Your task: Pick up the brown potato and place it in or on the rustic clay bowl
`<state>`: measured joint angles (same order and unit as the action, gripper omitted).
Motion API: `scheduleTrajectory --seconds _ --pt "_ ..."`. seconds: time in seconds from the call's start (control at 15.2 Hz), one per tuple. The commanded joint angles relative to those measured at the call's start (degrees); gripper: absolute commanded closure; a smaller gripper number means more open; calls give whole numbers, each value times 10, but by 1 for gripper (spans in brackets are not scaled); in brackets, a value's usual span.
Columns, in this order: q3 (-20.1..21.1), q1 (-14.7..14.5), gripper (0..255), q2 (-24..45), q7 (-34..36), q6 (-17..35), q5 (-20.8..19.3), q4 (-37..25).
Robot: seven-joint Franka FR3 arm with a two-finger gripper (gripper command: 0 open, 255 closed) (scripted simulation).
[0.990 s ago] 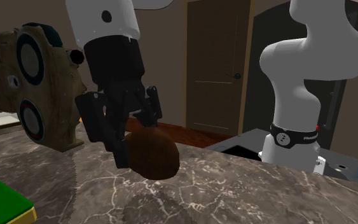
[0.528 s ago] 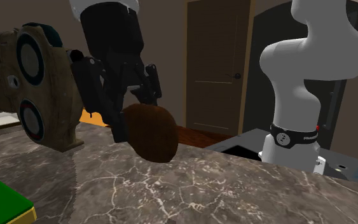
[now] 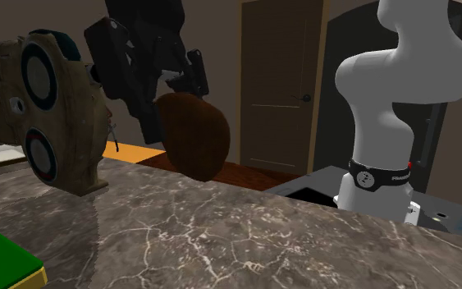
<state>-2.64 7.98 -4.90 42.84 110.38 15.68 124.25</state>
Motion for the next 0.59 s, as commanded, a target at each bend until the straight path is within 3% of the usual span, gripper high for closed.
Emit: scheduleTrajectory --seconds 0.0,0.53 --pt "-1 1 255 -5 3 -16 -2 -11" --pt "-2 2 255 -22 18 -74 -8 -55"
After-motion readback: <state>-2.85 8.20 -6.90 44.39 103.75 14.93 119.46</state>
